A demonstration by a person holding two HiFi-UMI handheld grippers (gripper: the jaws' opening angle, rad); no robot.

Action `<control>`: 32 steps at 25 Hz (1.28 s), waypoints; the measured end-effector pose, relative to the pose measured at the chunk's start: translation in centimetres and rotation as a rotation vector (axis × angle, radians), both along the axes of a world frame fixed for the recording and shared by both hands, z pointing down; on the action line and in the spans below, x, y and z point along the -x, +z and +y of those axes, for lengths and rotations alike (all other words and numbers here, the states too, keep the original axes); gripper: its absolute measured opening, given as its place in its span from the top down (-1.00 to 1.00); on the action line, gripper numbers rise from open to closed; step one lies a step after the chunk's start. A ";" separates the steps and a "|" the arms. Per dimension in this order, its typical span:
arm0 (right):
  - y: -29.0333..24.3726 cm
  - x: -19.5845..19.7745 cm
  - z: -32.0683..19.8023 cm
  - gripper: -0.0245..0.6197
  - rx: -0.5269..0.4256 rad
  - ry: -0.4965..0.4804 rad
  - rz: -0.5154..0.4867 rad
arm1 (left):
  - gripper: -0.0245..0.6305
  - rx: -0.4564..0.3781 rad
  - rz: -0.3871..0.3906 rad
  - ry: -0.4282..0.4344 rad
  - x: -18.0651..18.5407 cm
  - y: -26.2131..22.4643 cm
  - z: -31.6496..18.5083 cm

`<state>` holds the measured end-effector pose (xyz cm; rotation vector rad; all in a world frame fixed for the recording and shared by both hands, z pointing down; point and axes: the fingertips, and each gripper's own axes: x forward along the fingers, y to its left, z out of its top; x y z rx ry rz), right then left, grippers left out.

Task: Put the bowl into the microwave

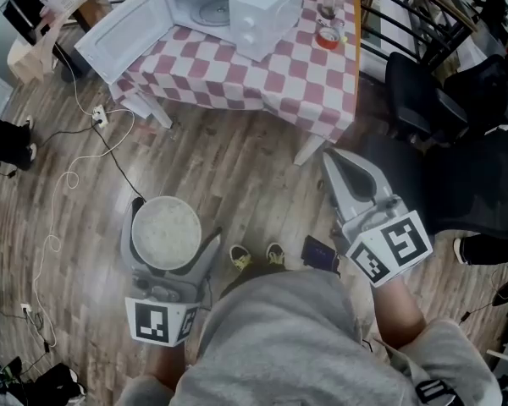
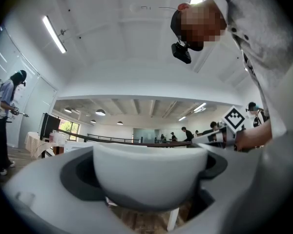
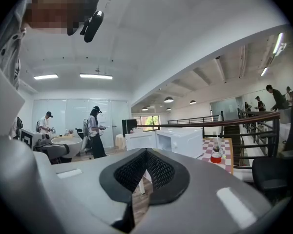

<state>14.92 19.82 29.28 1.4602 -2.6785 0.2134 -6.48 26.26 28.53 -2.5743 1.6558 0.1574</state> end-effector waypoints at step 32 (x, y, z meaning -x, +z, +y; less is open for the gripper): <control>0.5 4.9 -1.6 0.94 -0.012 0.024 -0.017 | -0.71 0.013 0.013 0.031 4.6 1.9 -2.4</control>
